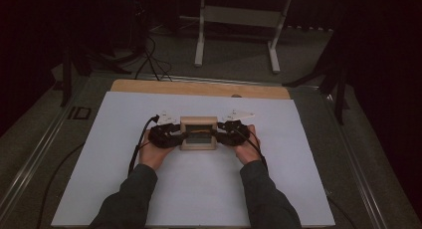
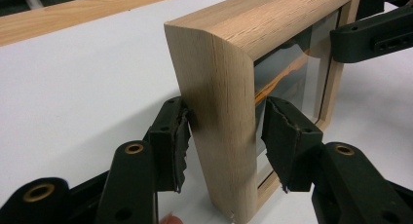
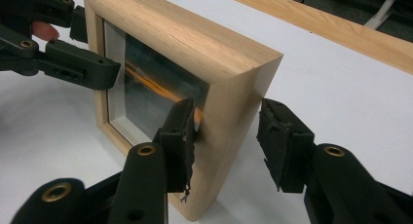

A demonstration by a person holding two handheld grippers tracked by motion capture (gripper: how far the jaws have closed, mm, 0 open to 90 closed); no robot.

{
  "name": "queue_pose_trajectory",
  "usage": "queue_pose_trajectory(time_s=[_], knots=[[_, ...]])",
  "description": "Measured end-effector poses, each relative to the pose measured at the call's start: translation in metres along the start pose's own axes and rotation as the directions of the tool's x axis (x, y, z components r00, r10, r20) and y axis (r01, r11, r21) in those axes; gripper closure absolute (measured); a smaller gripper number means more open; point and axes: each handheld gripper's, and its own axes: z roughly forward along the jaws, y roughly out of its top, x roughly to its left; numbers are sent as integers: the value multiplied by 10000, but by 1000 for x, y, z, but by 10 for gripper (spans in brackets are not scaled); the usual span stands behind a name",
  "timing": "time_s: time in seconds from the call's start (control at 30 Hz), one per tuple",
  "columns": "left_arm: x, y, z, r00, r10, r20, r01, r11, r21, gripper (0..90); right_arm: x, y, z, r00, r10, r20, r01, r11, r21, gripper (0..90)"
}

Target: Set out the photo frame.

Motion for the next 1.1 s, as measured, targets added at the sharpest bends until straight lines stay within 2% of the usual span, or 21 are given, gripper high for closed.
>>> queue_pose_trajectory(time_s=[0.23, 0.43, 0.5, 0.73, 0.83, 1.1], knots=[[4, 0, 1, 9995, 106, 283, -106, 9999, -11, 526, 1, -1, -2, 10000, -6, -39, 6, 10000, -5, 569], [4, 0, 1, 9997, -32, 261, 32, 10000, 25, 523, 0, -1, -2, 10000, 40, -84, -40, 10000, -23, 554], [4, 0, 2, 9996, -195, 187, 193, 9997, 129, 470, 0, -1, -2, 9999, 93, -113, -94, 9999, -82, 500], [5, -2, -1, 9995, -298, 115, 297, 9995, 114, 443, -3, -3, -6, 9996, 298, -14, -298, 9994, -149, 463], [7, -3, -7, 9992, -394, 56, 394, 9992, 15, 437, -4, -4, -12, 9989, 476, 13, -476, 9987, -181, 448], [11, -5, -29, 9984, -547, -135, 545, 9984, -171, 435, -5, -4, -31, 9992, 371, 175, -363, 9985, -407, 435]])
